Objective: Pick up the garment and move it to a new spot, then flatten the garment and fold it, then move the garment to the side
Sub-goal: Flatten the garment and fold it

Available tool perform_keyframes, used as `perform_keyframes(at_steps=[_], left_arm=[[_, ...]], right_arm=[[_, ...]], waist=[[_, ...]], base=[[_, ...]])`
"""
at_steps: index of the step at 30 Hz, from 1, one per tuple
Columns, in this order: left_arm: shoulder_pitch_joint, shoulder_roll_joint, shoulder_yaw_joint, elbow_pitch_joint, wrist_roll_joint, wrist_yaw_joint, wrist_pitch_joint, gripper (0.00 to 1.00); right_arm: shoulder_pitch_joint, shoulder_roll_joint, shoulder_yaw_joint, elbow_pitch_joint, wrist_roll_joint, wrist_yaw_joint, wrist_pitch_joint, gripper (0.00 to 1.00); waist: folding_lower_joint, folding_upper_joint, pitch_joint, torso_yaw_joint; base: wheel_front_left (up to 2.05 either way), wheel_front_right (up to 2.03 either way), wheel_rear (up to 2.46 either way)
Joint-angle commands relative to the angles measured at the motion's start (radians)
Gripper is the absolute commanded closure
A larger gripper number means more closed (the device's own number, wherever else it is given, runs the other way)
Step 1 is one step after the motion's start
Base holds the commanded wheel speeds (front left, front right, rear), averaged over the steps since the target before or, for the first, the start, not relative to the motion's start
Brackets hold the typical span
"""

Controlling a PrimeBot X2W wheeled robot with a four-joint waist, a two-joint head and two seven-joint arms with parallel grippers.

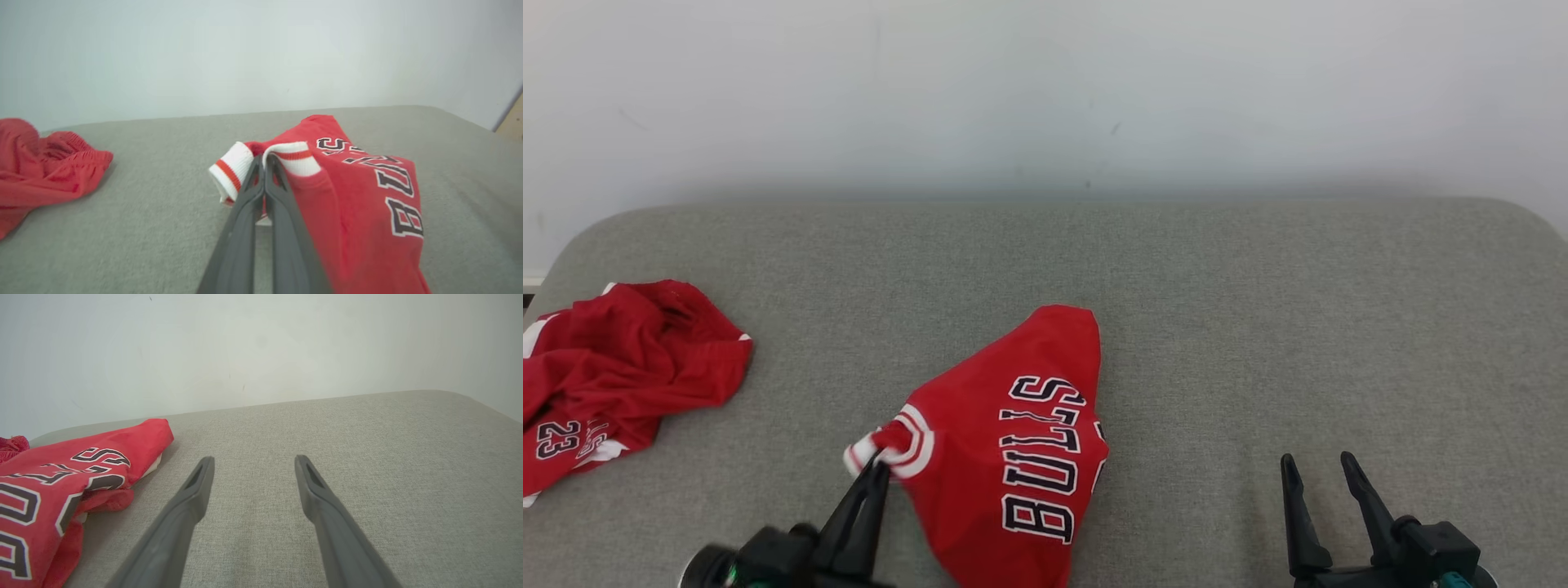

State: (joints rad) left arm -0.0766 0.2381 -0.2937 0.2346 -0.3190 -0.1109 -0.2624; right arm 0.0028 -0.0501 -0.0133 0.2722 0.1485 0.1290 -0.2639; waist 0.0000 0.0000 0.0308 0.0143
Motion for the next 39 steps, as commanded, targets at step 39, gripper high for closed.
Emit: perform_keyframes(at_steps=[39], left_arm=[[-0.933,0.082,-0.535,0.047,-0.215,-0.017,0.082,1.00]], right_arm=[[-0.022,0.000,0.008,0.022,0.058,0.004,-0.001,0.00]], waist=[[0.0000,0.0000,-0.002,-0.248]], base=[[0.00,0.00,0.00]])
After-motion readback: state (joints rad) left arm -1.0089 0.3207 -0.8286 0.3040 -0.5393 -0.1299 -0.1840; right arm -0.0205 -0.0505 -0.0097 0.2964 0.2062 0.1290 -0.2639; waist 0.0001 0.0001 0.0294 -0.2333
